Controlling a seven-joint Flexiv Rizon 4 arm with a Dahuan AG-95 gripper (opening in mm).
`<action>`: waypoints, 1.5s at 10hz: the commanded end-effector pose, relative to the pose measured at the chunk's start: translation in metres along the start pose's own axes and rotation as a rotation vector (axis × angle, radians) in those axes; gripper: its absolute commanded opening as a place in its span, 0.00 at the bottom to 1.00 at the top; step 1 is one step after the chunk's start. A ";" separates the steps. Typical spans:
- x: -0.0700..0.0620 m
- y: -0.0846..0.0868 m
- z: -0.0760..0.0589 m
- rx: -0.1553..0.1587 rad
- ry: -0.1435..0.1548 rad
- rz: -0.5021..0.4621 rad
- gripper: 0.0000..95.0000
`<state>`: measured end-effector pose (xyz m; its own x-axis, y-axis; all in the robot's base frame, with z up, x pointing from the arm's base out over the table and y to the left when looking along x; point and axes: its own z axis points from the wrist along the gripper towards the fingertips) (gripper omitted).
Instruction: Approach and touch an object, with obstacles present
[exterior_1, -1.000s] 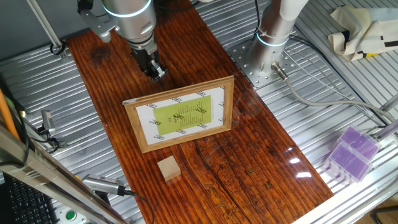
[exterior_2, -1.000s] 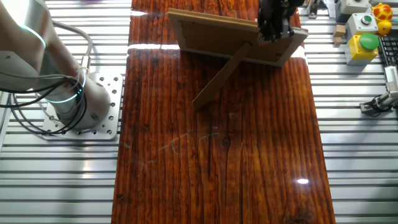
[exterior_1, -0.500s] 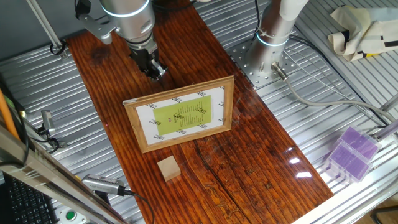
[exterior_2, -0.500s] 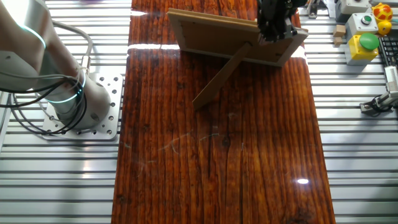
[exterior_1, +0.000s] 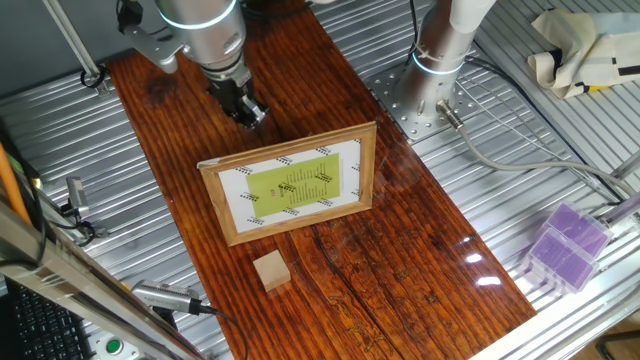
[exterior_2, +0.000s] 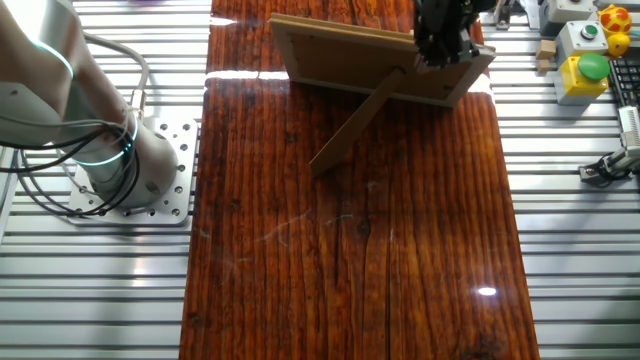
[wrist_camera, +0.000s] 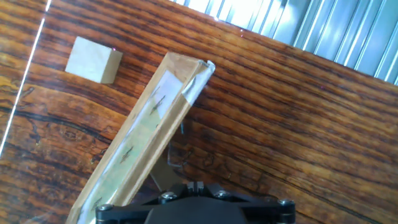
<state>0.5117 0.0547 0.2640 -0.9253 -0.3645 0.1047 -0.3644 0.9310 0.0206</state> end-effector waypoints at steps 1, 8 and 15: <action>-0.008 0.023 -0.013 0.001 0.010 0.027 0.00; -0.053 0.065 0.003 0.008 0.010 0.102 0.00; -0.103 0.091 0.065 0.004 -0.003 0.154 0.00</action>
<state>0.5671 0.1771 0.1901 -0.9703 -0.2172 0.1070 -0.2183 0.9759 0.0008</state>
